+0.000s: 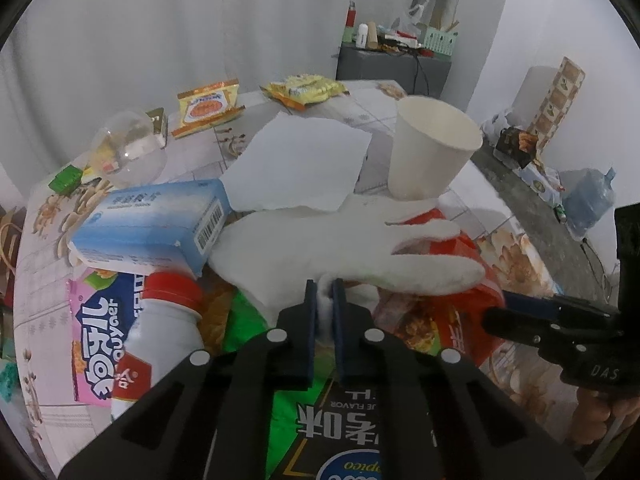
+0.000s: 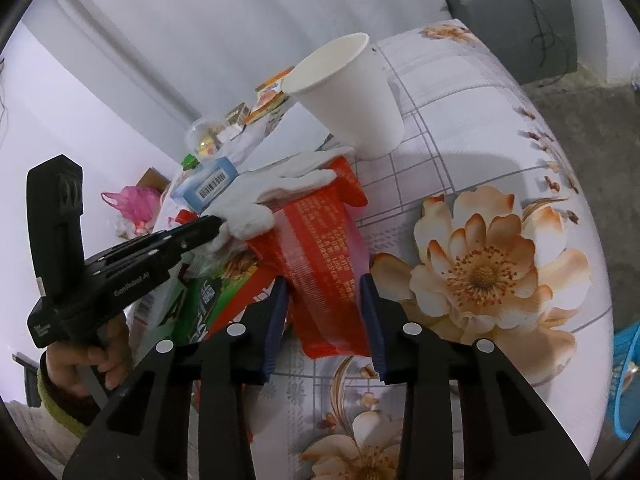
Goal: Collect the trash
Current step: 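Grasp the white glove with the left gripper while the right grasps the red wrapper, then carry glove and red wrapper over the blue basket and release both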
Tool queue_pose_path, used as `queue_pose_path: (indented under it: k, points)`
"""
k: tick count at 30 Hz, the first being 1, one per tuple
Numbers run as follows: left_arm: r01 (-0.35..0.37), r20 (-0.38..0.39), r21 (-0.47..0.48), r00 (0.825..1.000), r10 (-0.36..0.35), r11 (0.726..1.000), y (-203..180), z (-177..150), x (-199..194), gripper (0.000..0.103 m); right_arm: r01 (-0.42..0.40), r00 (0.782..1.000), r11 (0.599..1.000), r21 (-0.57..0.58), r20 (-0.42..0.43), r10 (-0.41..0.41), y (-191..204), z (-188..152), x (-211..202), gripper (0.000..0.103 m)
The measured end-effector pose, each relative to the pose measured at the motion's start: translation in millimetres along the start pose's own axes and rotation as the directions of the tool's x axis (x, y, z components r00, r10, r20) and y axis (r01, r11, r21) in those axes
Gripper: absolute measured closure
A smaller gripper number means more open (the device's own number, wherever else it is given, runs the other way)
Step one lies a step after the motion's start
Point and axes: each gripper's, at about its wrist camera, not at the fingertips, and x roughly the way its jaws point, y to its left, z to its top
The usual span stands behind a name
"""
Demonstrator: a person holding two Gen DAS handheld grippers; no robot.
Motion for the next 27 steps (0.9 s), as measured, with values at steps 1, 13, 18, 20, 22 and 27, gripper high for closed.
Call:
queue_pose_path:
  k: [1,13,18,20,22,27]
  points:
    - [-0.002,0.014,-0.002,1.0,0.002,1.0,1,1,-5,0.097,0.001,1.0,1.0,-0.002,0.004,-0.001,-1,1,-2,0.07]
    - [0.021,0.143,-0.046,0.99,-0.014,0.999,14,4,-64,0.097,-0.014,0.997,1.0,-0.003,0.075,0.014,1,-12,-46,0.07]
    - [0.085,0.196,-0.082,0.978,-0.067,0.993,21,2,-90,0.097,-0.033,0.994,0.999,0.009,0.101,0.032,3,-15,-61,0.071]
    - [0.107,0.222,-0.097,0.972,-0.083,0.99,24,3,-102,0.097,-0.032,0.993,0.999,0.012,0.111,0.031,3,-17,-65,0.071]
    - [0.122,0.243,-0.101,0.965,-0.095,0.987,24,4,-111,0.097,-0.039,0.992,0.999,0.018,0.122,0.036,3,-19,-72,0.071]
    - [0.198,0.279,-0.095,0.946,-0.164,0.976,17,4,-132,0.097,-0.045,0.986,0.999,0.028,0.159,0.04,2,-26,-91,0.071]
